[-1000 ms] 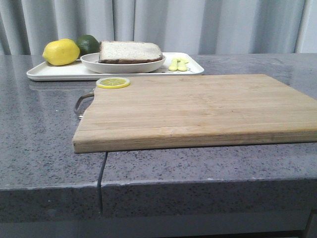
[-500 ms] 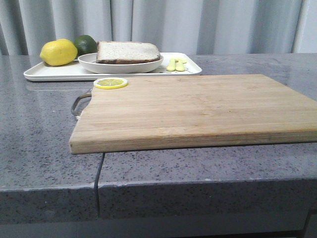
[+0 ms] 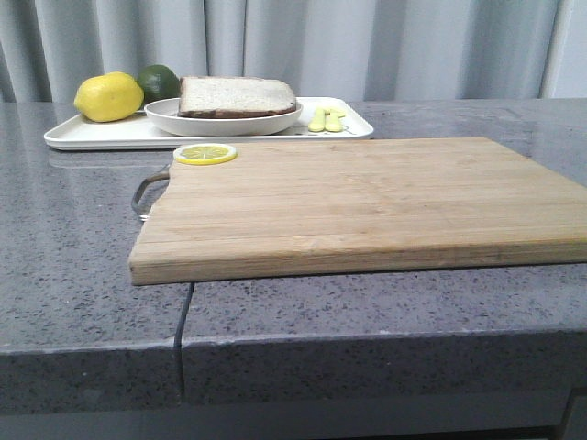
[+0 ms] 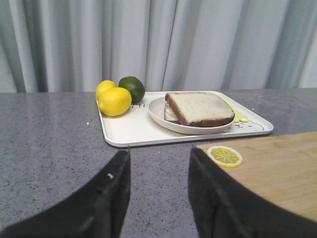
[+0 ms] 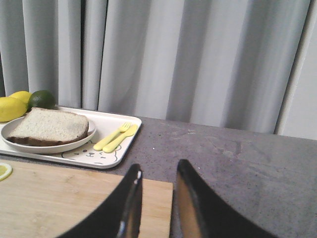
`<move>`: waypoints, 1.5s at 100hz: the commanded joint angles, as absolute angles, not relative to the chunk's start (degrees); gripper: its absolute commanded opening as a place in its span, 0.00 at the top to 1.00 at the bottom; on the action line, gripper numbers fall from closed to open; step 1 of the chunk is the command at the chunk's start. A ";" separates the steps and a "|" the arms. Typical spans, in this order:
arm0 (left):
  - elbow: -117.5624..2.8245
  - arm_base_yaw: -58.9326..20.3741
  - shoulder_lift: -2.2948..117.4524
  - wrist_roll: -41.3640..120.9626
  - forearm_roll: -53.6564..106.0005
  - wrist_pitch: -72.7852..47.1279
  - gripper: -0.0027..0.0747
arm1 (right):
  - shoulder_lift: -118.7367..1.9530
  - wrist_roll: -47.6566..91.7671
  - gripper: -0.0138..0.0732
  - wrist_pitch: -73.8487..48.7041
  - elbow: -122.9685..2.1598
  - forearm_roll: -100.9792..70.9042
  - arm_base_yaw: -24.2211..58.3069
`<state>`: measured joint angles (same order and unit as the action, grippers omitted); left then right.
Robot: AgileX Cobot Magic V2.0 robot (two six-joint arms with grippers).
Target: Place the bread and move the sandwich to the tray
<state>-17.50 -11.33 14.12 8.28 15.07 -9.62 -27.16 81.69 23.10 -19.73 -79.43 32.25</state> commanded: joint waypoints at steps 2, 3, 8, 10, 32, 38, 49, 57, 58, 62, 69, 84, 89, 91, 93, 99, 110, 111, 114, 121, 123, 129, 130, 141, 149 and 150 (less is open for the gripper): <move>-17.20 -11.84 13.26 8.30 15.93 -3.96 0.63 | -27.09 82.20 0.61 24.39 -20.54 -78.30 31.96; -17.18 -11.84 13.25 8.30 15.93 -3.96 0.63 | -27.09 82.20 0.61 24.56 -20.46 -78.30 31.96; -16.69 -11.84 13.25 8.30 15.93 -3.73 0.63 | -27.09 82.20 0.61 24.90 -20.46 -78.35 31.96; -16.58 -11.84 13.25 8.30 15.93 -3.73 0.63 | -27.09 82.20 0.61 25.05 -20.46 -78.35 31.96; -16.46 -11.84 13.25 8.30 15.93 -3.57 0.68 | -27.09 82.20 0.68 26.39 -20.46 -78.35 31.96; -16.46 -11.84 13.25 8.30 15.93 -3.57 0.77 | -27.09 82.20 0.78 26.45 -20.46 -78.35 31.96; -16.46 -11.84 13.25 8.30 15.93 -3.57 0.99 | -27.09 82.20 0.92 26.45 -20.46 -78.44 31.96; -16.46 -11.84 13.25 8.30 15.93 -3.57 0.99 | -27.09 82.20 0.92 26.45 -20.46 -78.84 31.96; -16.46 -11.84 13.25 8.30 15.93 -3.57 0.99 | -27.09 82.20 0.92 26.45 -20.46 -78.91 31.96; -16.46 -11.84 13.25 8.30 15.93 -3.57 0.99 | -27.09 82.20 0.92 26.39 -20.46 -79.38 31.96; -16.46 -11.84 13.25 8.30 15.93 -3.57 0.99 | -27.09 82.20 0.92 26.39 -20.46 -80.10 31.96; -16.46 -11.84 13.25 8.30 15.93 -3.57 0.99 | -27.09 82.20 0.92 26.39 -20.46 -80.16 31.96; -16.46 -11.84 13.25 8.30 15.93 -3.57 0.99 | -27.09 82.20 0.92 26.39 -20.46 -80.16 31.96; -16.46 -11.84 13.25 8.30 15.93 -3.57 0.99 | -27.09 82.20 0.92 26.39 -20.46 -80.16 31.96; -16.46 -11.84 13.25 8.30 15.93 -3.57 0.99 | -27.09 82.20 0.92 26.39 -20.46 -80.16 31.96; -16.46 -11.84 13.25 8.30 15.93 -3.57 0.99 | -27.09 82.20 0.92 26.39 -20.46 -80.16 31.96; -16.46 -11.84 13.25 8.30 15.93 -3.57 0.99 | -27.09 82.20 0.92 26.39 -20.46 -80.16 31.96; -16.46 -11.84 13.25 8.52 15.54 -3.69 0.99 | -27.09 82.20 0.92 26.39 -20.46 -80.16 31.96; -16.46 -11.84 13.25 9.36 14.12 -3.70 0.99 | -27.09 82.20 0.92 26.39 -20.46 -80.16 31.96; -16.46 -11.84 13.25 9.60 11.94 -3.79 0.99 | -27.09 82.20 0.92 26.39 -20.46 -80.16 31.96; -16.46 -11.84 13.25 9.60 11.47 -3.79 0.99 | -27.09 82.20 0.92 26.39 -20.46 -80.16 31.96; -16.20 -11.73 13.25 9.60 8.27 -3.79 0.99 | -27.09 82.20 0.92 26.39 -20.46 -80.16 31.96; -16.11 -11.62 13.25 9.60 7.63 -3.79 0.99 | -27.09 82.20 0.92 26.39 -20.46 -80.16 31.96; -13.37 -9.53 13.00 9.37 2.79 -3.15 0.99 | -27.09 82.20 0.92 26.39 -20.46 -80.16 31.96; -10.40 -6.98 11.75 8.80 2.38 -2.74 0.99 | -27.09 82.20 0.92 26.39 -20.46 -80.16 31.96; -10.10 -6.73 11.56 8.66 2.23 -2.58 0.99 | -27.09 82.20 0.92 26.39 -20.46 -80.16 31.96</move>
